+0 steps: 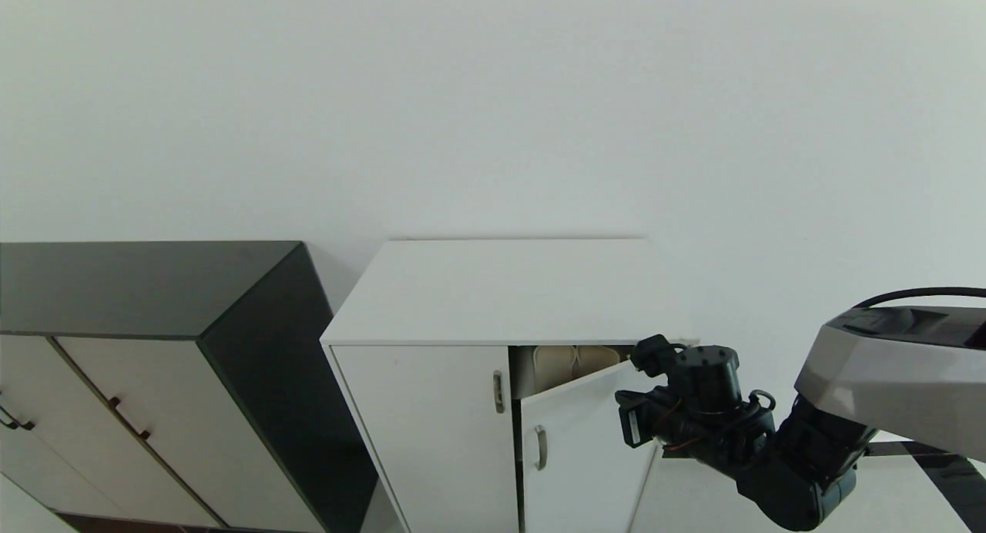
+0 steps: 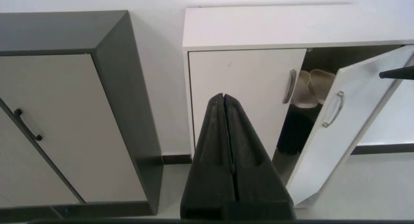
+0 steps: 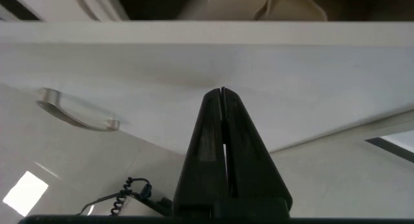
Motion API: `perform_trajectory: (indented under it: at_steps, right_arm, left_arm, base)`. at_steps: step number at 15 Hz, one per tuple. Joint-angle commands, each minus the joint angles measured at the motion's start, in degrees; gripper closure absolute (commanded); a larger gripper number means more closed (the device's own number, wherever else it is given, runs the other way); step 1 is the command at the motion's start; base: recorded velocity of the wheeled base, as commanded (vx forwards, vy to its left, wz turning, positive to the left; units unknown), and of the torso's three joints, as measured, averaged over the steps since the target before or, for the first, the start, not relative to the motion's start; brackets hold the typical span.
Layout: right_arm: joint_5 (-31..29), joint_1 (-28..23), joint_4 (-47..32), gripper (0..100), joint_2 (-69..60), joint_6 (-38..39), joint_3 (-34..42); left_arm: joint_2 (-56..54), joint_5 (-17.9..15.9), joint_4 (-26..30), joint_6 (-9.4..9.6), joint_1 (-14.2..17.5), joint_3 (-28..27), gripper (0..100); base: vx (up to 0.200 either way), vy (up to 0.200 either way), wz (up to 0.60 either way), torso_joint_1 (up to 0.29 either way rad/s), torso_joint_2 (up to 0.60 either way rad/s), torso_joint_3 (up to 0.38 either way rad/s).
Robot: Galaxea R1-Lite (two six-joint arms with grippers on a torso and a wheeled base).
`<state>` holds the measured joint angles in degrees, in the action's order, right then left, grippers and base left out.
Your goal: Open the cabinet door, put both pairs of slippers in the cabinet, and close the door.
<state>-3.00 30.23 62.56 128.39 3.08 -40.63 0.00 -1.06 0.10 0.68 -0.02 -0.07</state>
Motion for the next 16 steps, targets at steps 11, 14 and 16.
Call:
perform_trajectory:
  at_steps: [11, 14, 16]
  right_arm:
    - [0.0, -4.5, 0.0, 100, 2.2, 0.0, -3.8]
    - [0.0, -4.8, 0.0, 100, 2.9, 0.0, -4.0]
    - [0.0, -5.3, 0.0, 100, 3.0, 0.0, -4.5]
  left_arm:
    - [0.0, 0.0, 0.0, 0.02, 0.0, 0.0, 100]
    - [0.0, 0.0, 0.0, 0.02, 0.0, 0.0, 100]
    - [0.0, 0.0, 0.0, 0.02, -0.1, 0.0, 100]
  base:
    - [0.0, 0.0, 0.0, 0.0, 0.0, 0.0]
    - [0.0, 0.0, 0.0, 0.0, 0.0, 0.0]
    - [0.0, 0.0, 0.0, 0.0, 0.0, 0.0]
